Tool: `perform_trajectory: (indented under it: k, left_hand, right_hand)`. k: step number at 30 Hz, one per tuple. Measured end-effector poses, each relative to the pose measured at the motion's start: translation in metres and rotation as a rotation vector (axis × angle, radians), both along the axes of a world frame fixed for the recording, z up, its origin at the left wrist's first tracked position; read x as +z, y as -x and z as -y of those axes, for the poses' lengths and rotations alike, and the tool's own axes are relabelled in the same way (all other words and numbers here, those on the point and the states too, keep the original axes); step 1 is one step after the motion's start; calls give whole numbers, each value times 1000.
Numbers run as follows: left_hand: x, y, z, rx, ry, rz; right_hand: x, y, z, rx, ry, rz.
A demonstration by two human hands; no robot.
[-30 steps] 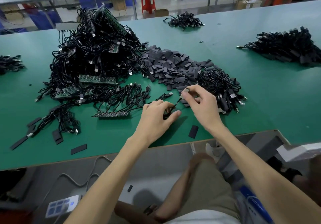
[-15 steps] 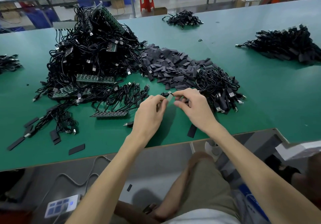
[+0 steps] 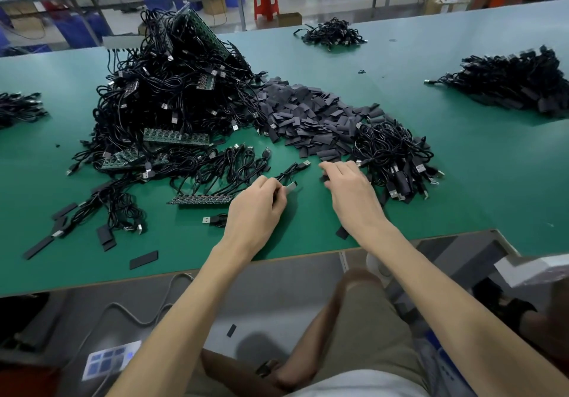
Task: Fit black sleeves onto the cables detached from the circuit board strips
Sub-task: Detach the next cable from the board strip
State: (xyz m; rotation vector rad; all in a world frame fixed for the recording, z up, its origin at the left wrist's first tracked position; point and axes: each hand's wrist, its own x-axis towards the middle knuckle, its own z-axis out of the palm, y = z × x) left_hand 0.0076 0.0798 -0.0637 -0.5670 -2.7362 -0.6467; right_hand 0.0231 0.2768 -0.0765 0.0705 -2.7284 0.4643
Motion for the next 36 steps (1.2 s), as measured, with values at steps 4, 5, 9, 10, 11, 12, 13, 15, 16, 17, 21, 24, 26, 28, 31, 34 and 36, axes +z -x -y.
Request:
perform_trajectory:
  k: [4, 5, 9, 10, 11, 12, 13, 15, 16, 17, 21, 24, 26, 28, 31, 34, 36]
  left_hand:
    - [1, -2, -1, -49, 45, -8]
    - [1, -2, -1, -58, 53, -4]
    - [1, -2, -1, -88, 62, -1]
    - [1, -3, 0, -93, 63, -2]
    - [1, -3, -1, -99, 64, -5]
    - [1, -3, -1, -103, 66, -10]
    - [0, -3, -1, -107, 67, -13]
    - [0, -3, -1, -115, 64, -17]
    - [-1, -3, -1, -120, 64, -21]
    - [-1, -3, -1, -125, 68, -26]
    - [-2, -4, -1, -139, 87, -29]
    - [-2, -4, -1, -149, 98, -17]
    - [-2, -3, -1, -148, 95, -6]
    - [-2, -3, -1, -143, 81, 6]
    - [-5, -1, 0, -126, 70, 3]
    - [-8, 2, 1, -96, 66, -2]
    - [-8, 3, 1, -85, 67, -4]
  right_hand:
    - [3, -3, 2, 41, 88, -23]
    - [4, -3, 2, 54, 112, -52]
    - [6, -7, 1, 97, 185, -203]
    - [6, -8, 0, 102, 196, -227]
    - [7, -9, 0, 106, 211, -243]
    - [7, -10, 0, 110, 218, -255]
    - [8, -10, 0, 108, 207, -270]
    - [10, -9, -1, 93, 152, -312]
    - [11, -10, -1, 87, 125, -341]
    - [11, -11, -1, 82, 106, -368]
    - [13, -14, 0, 110, 127, -413]
    - [13, -14, 1, 182, 217, -372]
    - [13, -14, 2, 251, 273, -305]
    - [13, -15, 3, 310, 319, -229]
    - [14, -16, 3, 324, 297, -167]
    - [15, -16, 4, 326, 244, -115]
    - [15, -16, 3, 330, 211, -86]
